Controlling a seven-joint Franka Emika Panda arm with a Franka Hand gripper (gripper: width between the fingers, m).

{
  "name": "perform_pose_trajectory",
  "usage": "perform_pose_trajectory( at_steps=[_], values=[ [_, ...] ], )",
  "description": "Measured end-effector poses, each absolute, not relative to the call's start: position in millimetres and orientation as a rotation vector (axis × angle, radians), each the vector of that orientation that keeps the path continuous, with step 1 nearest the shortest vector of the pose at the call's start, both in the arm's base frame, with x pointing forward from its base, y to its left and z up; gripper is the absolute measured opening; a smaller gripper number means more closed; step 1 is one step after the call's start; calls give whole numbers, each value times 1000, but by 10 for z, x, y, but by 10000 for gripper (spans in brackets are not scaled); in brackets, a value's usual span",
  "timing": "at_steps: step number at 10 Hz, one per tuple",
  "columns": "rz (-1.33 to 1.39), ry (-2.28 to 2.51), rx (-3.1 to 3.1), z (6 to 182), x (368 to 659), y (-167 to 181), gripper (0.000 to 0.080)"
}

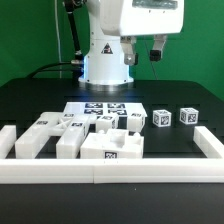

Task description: Assemble chair

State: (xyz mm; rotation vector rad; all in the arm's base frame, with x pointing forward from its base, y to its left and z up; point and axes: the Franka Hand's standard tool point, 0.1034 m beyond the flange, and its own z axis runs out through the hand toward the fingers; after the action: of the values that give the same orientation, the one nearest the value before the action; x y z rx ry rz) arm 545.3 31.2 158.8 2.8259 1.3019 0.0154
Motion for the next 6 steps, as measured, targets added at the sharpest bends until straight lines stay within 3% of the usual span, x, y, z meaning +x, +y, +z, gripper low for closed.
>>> perform_pose_trajectory(
  at_steps=[6],
  values=[
    [13,1296,2829,1579,5450,312,650]
  ],
)
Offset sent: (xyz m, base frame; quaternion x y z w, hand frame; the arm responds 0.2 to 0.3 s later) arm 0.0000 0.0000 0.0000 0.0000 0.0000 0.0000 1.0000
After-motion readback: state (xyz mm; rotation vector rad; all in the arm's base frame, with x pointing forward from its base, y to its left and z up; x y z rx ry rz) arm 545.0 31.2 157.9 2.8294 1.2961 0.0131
